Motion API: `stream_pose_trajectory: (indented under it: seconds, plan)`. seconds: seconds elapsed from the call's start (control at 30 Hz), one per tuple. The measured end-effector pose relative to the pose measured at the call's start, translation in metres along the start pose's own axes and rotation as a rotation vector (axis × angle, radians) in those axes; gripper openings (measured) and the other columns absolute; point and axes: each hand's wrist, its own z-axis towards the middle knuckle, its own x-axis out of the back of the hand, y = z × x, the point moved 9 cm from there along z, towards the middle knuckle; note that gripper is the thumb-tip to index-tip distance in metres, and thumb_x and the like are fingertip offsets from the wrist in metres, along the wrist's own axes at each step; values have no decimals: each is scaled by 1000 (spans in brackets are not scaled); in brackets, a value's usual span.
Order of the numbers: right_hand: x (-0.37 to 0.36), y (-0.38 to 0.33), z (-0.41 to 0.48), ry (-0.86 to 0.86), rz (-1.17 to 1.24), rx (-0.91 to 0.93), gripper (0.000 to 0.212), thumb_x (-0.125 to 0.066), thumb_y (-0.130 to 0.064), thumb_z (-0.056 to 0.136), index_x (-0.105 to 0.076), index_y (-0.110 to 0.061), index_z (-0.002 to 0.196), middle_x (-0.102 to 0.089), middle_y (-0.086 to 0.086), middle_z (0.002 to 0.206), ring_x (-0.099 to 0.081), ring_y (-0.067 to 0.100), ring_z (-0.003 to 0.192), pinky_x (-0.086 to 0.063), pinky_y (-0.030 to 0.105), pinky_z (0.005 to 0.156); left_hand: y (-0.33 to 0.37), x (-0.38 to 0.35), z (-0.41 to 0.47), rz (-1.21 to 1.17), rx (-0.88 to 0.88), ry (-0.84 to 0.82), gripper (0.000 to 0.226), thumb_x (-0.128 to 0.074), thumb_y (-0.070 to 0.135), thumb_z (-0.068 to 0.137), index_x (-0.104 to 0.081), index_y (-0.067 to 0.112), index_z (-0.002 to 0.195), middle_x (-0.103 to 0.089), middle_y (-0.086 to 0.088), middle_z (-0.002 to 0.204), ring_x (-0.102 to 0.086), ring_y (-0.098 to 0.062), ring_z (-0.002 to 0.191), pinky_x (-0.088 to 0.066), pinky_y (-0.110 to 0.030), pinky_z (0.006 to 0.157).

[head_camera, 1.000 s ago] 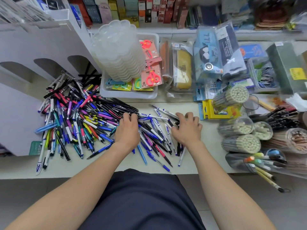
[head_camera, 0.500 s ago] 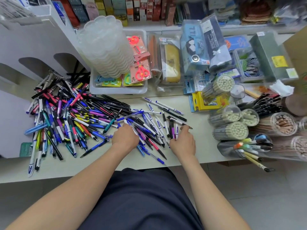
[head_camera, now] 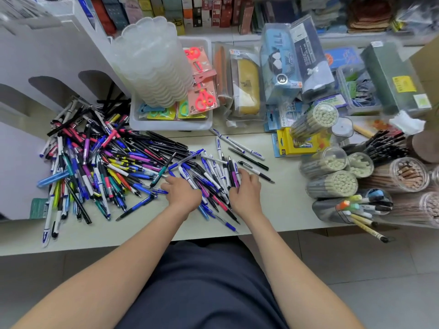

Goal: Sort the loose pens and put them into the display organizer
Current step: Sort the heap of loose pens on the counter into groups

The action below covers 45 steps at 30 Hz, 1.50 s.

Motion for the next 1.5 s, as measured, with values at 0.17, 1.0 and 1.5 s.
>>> stream_pose_trajectory:
  seconds: [0.17,1.0,1.5]
  plan:
    - [-21,-17,5,-75,-105,-111,92,-59,-57,89,-16,-26,165,-25,10,150,-30,37,136,-30,52,112,13,-9,-5,-91,11,-102,60,-56,18,91,-31,11,144,-23,-8,139,-48,-50,124,-56,-62,97]
    - [33,-12,68,157,-780,392,51,-52,-18,103,-39,-14,152,-52,14,129,-49,35,104,-48,47,81,33,-10,-10,48,-282,-150,65,-54,1,99,-31,14,158,-36,-13,147,-54,-30,109,-47,-29,65]
    - [16,-21,71,89,-652,400,60,-50,-28,111,-20,-45,161,-39,9,122,-44,31,99,-44,45,68,41,-5,-17,83,-304,-166,56,-54,4,100,-37,14,153,-35,-14,147,-51,-30,107,-47,-36,80]
